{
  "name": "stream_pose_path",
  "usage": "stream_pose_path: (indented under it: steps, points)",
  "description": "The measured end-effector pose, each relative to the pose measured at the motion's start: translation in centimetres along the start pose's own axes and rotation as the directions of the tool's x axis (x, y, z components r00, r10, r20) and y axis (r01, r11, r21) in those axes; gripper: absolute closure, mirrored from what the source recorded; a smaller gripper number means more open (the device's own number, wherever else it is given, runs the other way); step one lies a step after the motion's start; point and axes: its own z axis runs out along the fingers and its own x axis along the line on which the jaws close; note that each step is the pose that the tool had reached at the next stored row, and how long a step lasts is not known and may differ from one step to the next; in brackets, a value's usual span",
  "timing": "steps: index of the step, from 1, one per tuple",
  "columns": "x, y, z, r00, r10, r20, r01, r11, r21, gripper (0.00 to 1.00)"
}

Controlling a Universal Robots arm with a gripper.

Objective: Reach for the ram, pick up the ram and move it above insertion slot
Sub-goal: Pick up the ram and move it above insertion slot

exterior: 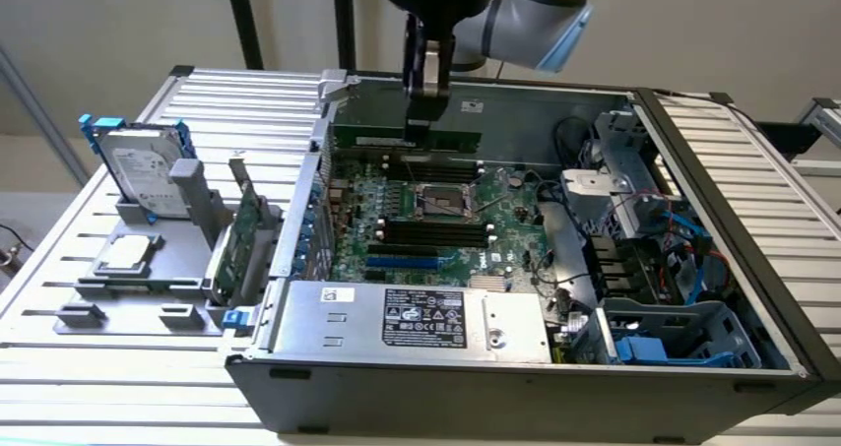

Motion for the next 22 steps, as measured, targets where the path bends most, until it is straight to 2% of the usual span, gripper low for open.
stream_pose_path:
  steps: [5, 16, 22]
  points:
    - [-1.0, -1.26, 0.29, 1.0000, 0.000, -0.0063, 0.000, 1.0000, -0.0001, 0.87]
    - [-2.4, -3.32, 0.86, 0.9996, 0.005, -0.0277, -0.005, 1.0000, -0.0001, 0.87]
    - [-2.4, -3.41, 0.89, 0.9996, 0.005, -0.0294, -0.005, 1.0000, -0.0001, 0.87]
